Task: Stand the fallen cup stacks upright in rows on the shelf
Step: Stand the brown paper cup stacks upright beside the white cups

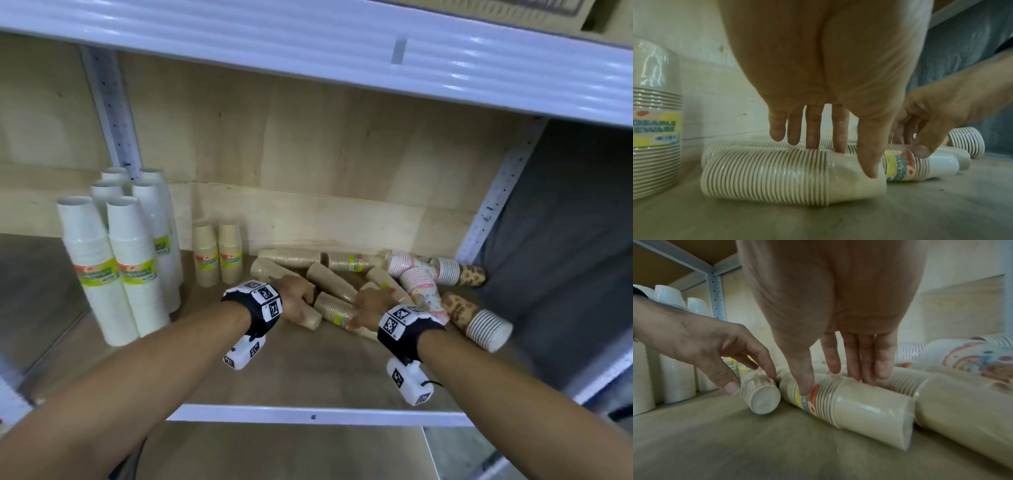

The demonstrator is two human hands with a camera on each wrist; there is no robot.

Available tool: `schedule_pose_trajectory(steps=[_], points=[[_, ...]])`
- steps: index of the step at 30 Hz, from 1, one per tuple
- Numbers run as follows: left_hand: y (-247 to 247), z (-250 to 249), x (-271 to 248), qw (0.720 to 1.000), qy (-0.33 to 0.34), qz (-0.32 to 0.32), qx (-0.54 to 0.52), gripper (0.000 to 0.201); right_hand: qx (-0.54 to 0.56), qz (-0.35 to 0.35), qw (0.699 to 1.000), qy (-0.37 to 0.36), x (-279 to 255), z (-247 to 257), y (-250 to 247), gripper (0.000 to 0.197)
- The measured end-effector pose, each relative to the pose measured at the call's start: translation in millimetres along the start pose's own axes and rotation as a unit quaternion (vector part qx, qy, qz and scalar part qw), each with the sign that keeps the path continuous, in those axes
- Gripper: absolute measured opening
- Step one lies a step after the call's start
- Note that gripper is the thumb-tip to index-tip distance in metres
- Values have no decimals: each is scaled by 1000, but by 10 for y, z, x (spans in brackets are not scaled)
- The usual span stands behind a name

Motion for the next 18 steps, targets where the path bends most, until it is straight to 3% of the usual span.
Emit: schedule_pose_trajectory(steps=[7, 12, 18], points=[[72, 45, 59, 997, -22, -23, 66, 60, 56, -30, 998, 16, -50, -79, 197, 65], [114, 63, 117, 992, -36, -6, 121, 51, 56, -34, 998, 25, -65, -82, 268, 69], [56, -9, 85, 991, -29, -5, 131, 52, 46, -10, 999, 19, -42, -104, 225, 71]])
Point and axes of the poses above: each hand's wrist, its own x-axis towards the middle knuckle, its own y-axis out of the palm, z = x × y, the point moved 4 cm from there along x, towards the middle knuckle, and after that the axes turned 12 degrees about -x, right-handed, at the moved point
